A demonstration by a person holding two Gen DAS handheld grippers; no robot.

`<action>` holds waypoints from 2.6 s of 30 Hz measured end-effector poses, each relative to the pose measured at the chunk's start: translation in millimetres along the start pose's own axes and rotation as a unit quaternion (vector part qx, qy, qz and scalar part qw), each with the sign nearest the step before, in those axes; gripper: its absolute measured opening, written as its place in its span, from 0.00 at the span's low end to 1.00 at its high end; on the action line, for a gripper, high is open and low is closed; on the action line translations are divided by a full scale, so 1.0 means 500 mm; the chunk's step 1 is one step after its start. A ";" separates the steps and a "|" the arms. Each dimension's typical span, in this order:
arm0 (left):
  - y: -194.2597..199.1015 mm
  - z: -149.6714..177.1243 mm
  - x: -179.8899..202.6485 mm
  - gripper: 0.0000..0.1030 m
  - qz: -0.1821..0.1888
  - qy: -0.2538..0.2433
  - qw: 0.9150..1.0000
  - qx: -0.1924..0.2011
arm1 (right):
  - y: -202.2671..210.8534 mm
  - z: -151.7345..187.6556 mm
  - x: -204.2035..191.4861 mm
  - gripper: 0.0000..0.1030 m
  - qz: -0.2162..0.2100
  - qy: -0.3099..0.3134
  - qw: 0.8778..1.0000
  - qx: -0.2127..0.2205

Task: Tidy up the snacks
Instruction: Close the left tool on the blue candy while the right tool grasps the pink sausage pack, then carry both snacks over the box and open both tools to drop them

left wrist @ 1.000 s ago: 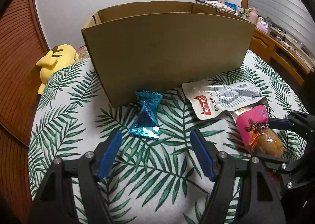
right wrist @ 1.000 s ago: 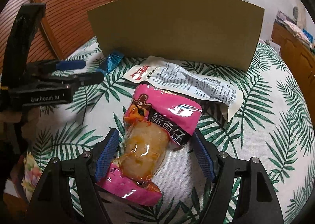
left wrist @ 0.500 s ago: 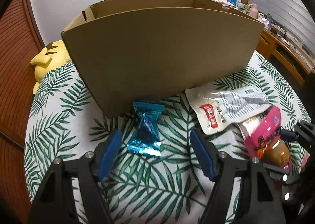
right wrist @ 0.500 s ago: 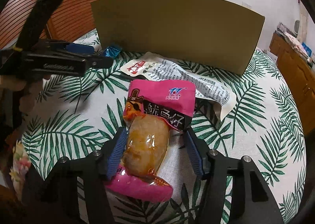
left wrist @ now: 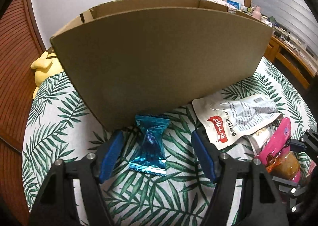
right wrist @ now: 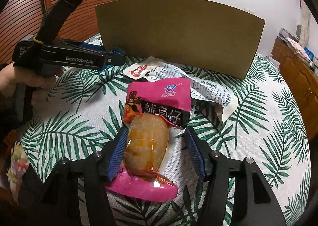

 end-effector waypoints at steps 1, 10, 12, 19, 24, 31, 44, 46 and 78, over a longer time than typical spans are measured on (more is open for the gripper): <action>-0.002 0.001 0.001 0.69 0.002 0.001 1.000 -0.003 | 0.000 0.000 0.000 0.59 0.000 0.000 1.000 0.000; -0.012 0.010 0.014 0.54 0.002 -0.001 1.000 -0.009 | 0.001 0.003 0.001 0.59 -0.001 0.000 1.000 0.000; -0.011 0.009 0.015 0.50 0.001 -0.005 1.000 -0.008 | 0.001 0.004 0.001 0.59 -0.001 0.000 1.000 0.000; -0.003 0.013 0.008 0.32 -0.007 0.000 1.000 -0.010 | 0.001 0.003 0.001 0.59 0.002 0.000 1.000 -0.003; 0.010 0.014 0.005 0.18 0.008 0.012 1.000 -0.003 | -0.002 0.001 0.000 0.59 0.004 -0.001 1.000 -0.007; 0.038 0.023 0.005 0.18 0.009 0.016 1.000 0.006 | -0.008 -0.004 -0.001 0.59 0.006 -0.002 1.000 -0.010; 0.103 0.059 0.047 0.18 0.023 0.022 0.999 0.030 | 0.012 0.004 0.005 0.41 -0.023 -0.017 1.000 0.008; 0.111 0.062 0.052 0.18 0.026 0.023 0.999 0.035 | 0.019 0.006 0.005 0.41 -0.034 -0.030 0.999 0.013; 0.242 -0.034 0.048 0.19 0.022 0.031 0.991 0.128 | 0.142 -0.154 0.126 0.42 -0.002 -0.053 0.991 0.123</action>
Point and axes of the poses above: each gripper's, at about its wrist camera, not at the fingertips, and y roughly against the way its jaws point, x to its right, z to its underside, the point moved 9 cm from there along -y, roughly the way its jaws point, and after that the axes turned 5 degrees about x, right-handed, at the moved point
